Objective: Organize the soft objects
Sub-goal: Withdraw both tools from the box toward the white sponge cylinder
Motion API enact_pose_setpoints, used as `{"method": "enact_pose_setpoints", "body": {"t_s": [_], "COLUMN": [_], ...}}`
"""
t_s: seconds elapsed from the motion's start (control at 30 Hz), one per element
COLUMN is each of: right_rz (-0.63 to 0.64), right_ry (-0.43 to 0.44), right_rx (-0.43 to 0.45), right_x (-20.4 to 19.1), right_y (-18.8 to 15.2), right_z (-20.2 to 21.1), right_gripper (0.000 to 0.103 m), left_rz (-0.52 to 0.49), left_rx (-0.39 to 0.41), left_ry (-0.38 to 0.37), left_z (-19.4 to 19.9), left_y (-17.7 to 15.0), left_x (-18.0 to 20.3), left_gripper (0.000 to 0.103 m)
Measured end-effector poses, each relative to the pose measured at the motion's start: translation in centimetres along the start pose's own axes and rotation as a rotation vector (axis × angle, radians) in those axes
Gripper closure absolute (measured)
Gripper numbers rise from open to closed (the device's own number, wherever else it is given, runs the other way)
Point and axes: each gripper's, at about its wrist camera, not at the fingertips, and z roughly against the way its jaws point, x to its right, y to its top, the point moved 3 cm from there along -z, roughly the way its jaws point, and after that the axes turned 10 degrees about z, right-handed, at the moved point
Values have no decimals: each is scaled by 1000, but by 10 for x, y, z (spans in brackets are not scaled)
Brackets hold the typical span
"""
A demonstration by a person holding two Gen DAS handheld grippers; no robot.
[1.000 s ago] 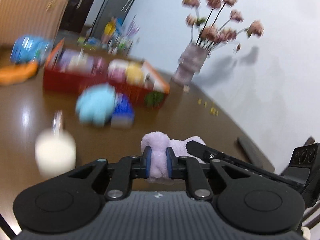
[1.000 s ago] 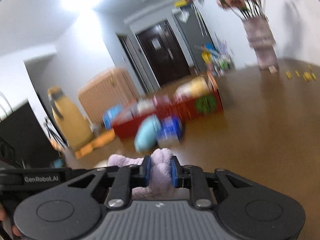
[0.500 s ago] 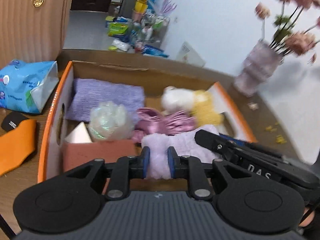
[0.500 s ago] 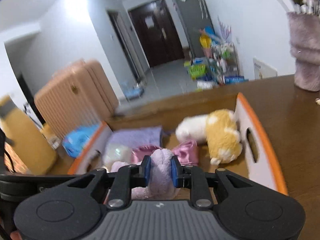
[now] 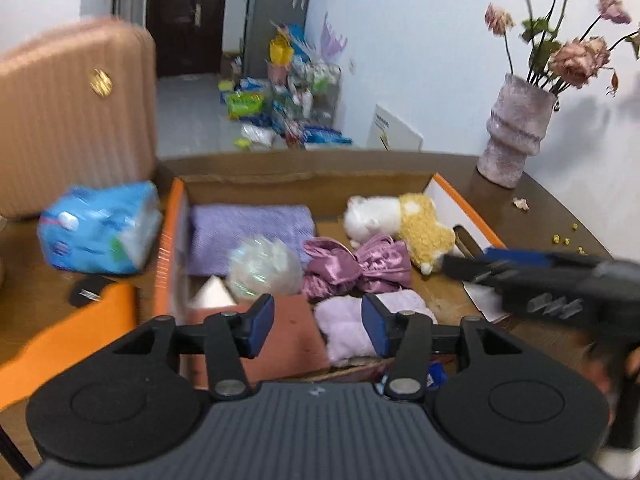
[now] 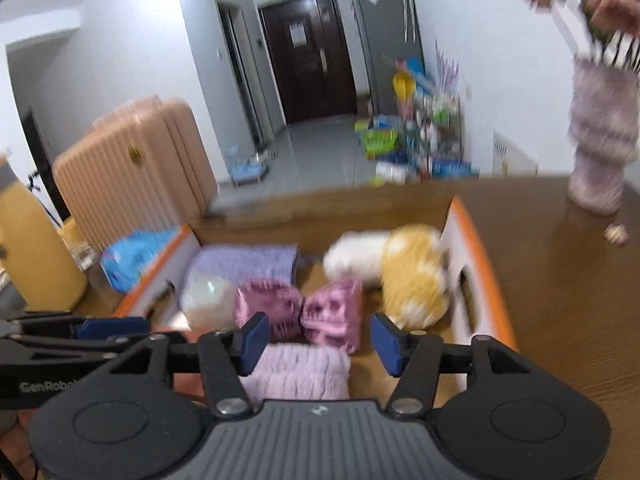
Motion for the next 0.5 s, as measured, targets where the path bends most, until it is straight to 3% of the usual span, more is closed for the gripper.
{"method": "enact_pose_setpoints", "body": {"t_s": [0.13, 0.3, 0.5], "right_rz": [77, 156, 163], "right_ry": [-65, -131, -162], "right_rx": [128, 237, 313], "right_x": [2, -1, -10], "right_y": [6, -8, -40], "right_z": [70, 136, 181], "right_gripper": [33, 23, 22], "left_rz": [-49, -86, -47], "left_rx": [113, 225, 304], "left_ry": [68, 97, 110], "left_z": [58, 120, 168], "left_y": [-10, -35, -76], "left_x": [-2, 1, 1], "left_gripper": [33, 26, 24]}}
